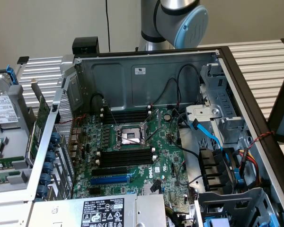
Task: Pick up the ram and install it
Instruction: 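Pick up the ram and move it above insertion slot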
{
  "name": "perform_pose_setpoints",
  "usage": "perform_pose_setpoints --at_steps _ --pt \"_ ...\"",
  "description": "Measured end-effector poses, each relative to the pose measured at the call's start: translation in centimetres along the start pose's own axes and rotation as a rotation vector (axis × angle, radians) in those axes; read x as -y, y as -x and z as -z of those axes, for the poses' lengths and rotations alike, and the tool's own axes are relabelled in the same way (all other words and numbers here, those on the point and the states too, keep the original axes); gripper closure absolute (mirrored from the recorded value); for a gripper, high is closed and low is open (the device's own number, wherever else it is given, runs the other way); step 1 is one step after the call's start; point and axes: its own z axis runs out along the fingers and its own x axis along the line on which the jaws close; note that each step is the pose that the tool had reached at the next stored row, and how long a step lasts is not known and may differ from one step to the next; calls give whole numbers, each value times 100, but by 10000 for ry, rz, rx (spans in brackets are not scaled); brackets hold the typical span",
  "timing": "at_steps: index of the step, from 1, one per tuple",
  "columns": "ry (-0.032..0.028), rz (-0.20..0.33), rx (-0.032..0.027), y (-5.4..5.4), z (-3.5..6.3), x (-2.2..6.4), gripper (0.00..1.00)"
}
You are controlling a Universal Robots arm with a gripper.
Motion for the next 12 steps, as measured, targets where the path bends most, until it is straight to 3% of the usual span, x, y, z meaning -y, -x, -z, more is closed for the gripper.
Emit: perform_pose_setpoints --at_steps 2,3,8,12 --pt "-3 331 83 0 -1 0 89" --pt "43 397 101 1 0 2 89" --pt "56 409 104 0 -4 -9 89" --pt "317 470 110 0 -11 -10 89"
